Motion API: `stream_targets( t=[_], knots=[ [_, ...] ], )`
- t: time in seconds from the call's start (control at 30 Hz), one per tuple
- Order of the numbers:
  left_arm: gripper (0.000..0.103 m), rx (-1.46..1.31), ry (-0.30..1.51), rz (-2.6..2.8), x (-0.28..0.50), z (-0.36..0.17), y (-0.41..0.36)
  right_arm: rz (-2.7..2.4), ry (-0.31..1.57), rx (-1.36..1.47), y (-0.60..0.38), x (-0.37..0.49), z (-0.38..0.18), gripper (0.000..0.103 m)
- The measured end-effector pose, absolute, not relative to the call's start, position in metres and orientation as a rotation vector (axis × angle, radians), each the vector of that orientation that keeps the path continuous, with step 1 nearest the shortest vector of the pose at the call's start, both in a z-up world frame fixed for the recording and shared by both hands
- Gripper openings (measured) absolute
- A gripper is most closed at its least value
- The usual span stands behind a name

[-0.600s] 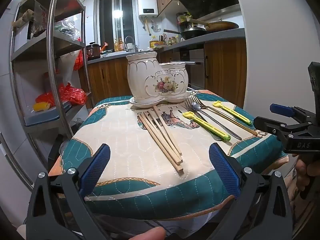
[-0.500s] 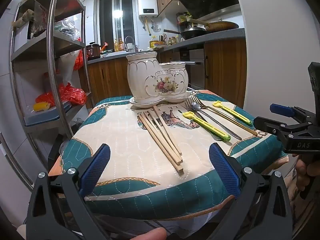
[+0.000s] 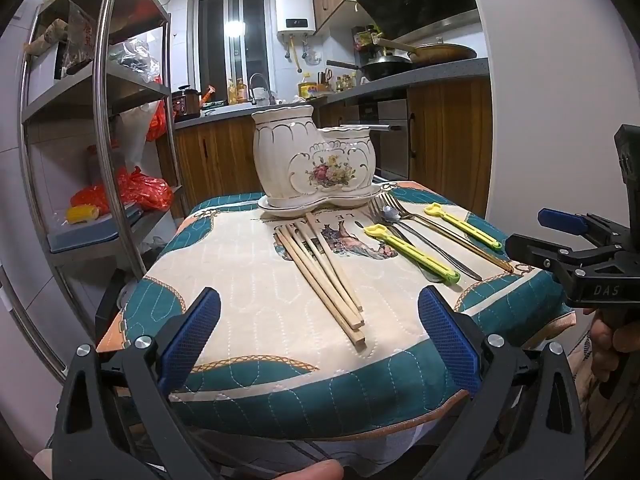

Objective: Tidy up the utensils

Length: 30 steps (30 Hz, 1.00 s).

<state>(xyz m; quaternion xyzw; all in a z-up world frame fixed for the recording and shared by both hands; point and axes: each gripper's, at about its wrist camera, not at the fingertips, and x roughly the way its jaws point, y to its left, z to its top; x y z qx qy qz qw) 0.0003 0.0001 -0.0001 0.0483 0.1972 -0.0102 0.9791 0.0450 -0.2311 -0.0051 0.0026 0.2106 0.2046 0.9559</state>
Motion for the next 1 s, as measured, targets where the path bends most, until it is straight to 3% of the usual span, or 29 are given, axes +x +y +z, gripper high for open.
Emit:
stream_targets(
  t=[1.0],
  knots=[
    [0.094,0.037,0.395,-0.066,-0.0030,0.0016,0.0038,0.415,0.426,0.007,-0.2314,0.0454,-0.0047,0.099]
  ],
)
